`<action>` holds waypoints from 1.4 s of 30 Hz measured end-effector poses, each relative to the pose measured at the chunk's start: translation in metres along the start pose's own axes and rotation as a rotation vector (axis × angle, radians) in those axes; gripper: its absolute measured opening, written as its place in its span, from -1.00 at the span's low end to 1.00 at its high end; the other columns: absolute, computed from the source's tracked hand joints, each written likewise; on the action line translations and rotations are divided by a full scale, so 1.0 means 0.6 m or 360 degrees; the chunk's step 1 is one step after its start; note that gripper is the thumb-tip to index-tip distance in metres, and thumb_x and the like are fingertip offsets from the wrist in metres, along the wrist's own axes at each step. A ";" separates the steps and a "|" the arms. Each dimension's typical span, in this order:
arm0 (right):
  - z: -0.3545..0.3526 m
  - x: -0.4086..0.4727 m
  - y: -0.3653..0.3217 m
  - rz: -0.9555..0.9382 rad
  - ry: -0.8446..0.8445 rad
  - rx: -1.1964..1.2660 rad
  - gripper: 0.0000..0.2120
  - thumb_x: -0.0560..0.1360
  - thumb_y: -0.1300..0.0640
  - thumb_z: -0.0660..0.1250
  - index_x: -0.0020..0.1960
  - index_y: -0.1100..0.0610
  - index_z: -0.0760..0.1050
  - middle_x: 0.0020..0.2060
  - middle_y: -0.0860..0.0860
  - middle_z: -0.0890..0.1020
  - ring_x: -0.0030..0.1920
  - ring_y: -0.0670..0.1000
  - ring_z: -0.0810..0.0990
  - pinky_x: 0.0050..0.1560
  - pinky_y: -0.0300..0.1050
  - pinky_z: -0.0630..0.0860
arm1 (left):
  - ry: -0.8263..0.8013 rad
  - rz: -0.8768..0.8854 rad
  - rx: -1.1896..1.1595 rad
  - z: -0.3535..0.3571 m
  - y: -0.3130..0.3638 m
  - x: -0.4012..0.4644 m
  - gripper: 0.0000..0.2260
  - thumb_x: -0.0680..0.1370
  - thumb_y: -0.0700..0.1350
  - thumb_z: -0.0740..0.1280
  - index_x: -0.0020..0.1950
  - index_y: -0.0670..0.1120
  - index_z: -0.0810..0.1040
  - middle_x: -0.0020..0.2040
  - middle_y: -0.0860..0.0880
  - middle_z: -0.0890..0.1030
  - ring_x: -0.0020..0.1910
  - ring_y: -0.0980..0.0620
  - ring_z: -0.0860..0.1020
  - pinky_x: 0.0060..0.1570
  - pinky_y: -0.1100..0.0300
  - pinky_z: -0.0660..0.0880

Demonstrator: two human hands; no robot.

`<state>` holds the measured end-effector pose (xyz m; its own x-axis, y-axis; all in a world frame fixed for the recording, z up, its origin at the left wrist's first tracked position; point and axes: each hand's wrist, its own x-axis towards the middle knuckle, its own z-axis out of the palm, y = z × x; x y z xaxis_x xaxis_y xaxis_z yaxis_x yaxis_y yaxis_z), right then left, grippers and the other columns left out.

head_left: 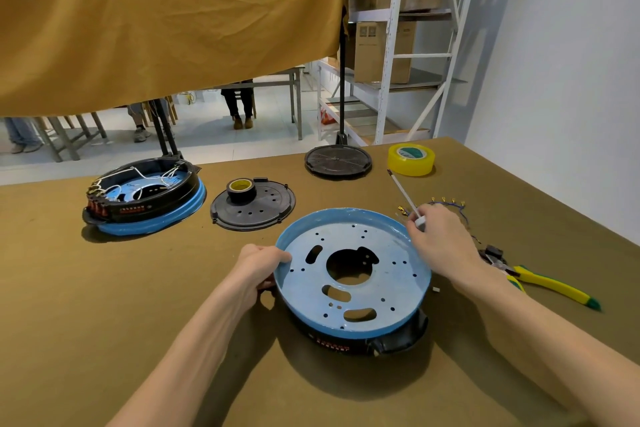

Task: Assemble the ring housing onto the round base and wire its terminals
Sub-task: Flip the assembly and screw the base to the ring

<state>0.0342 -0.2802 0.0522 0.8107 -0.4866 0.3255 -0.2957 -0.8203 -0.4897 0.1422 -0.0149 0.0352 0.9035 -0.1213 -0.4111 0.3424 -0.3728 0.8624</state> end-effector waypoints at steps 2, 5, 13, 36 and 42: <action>0.002 -0.002 -0.008 -0.0064 0.0041 -0.0281 -0.88 0.67 0.04 0.26 0.02 0.07 0.50 -0.09 0.03 0.54 -0.16 0.06 0.57 -0.28 -0.07 0.42 | 0.0003 -0.0002 -0.0034 -0.001 -0.002 0.000 -0.80 0.59 -0.22 0.43 0.18 -0.23 0.56 0.08 -0.22 0.68 0.00 -0.14 0.67 -0.32 0.14 0.53; 0.007 -0.007 -0.009 -0.0090 -0.0044 -0.0567 -0.84 0.70 0.02 0.19 0.07 0.10 0.44 -0.16 0.02 0.58 -0.20 0.08 0.60 -0.31 -0.07 0.44 | 0.0023 0.0011 -0.0065 0.002 -0.005 -0.001 -0.80 0.59 -0.22 0.42 0.20 -0.21 0.55 0.10 -0.20 0.67 -0.02 -0.12 0.66 -0.36 0.15 0.51; -0.002 -0.026 -0.013 -0.0093 -0.0025 -0.0677 -0.86 0.69 0.04 0.18 0.07 0.10 0.41 -0.18 -0.02 0.53 -0.27 0.06 0.58 -0.35 -0.08 0.42 | 0.0074 0.0144 -0.0055 0.010 -0.011 0.001 -0.94 0.60 -0.20 0.41 0.05 -0.09 0.58 -0.02 -0.10 0.64 -0.12 0.01 0.61 -0.24 0.11 0.59; -0.032 -0.018 -0.034 0.0199 -0.0330 -0.0745 -0.90 0.64 0.13 0.23 -0.03 0.13 0.38 -0.25 0.03 0.47 -0.34 0.02 0.43 -0.41 -0.10 0.27 | -0.0685 0.0189 -0.0625 -0.008 -0.049 -0.104 -0.46 0.45 0.18 0.49 0.35 0.01 0.50 0.19 -0.02 0.71 0.19 -0.01 0.65 0.28 0.01 0.53; -0.042 -0.026 -0.030 0.0209 -0.0226 -0.0745 -0.91 0.64 0.15 0.22 0.05 0.17 0.46 -0.21 0.02 0.49 -0.23 0.11 0.52 -0.35 -0.09 0.33 | -0.0660 0.0164 -0.1252 0.006 -0.053 -0.109 -0.47 0.42 0.01 0.58 0.32 -0.11 0.52 0.13 -0.16 0.73 0.13 -0.09 0.71 0.17 -0.03 0.61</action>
<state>0.0141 -0.2655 0.0763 0.8027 -0.5755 0.1562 -0.5680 -0.8177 -0.0934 0.0714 0.0015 0.0337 0.8259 -0.4990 -0.2625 0.4802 0.3787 0.7912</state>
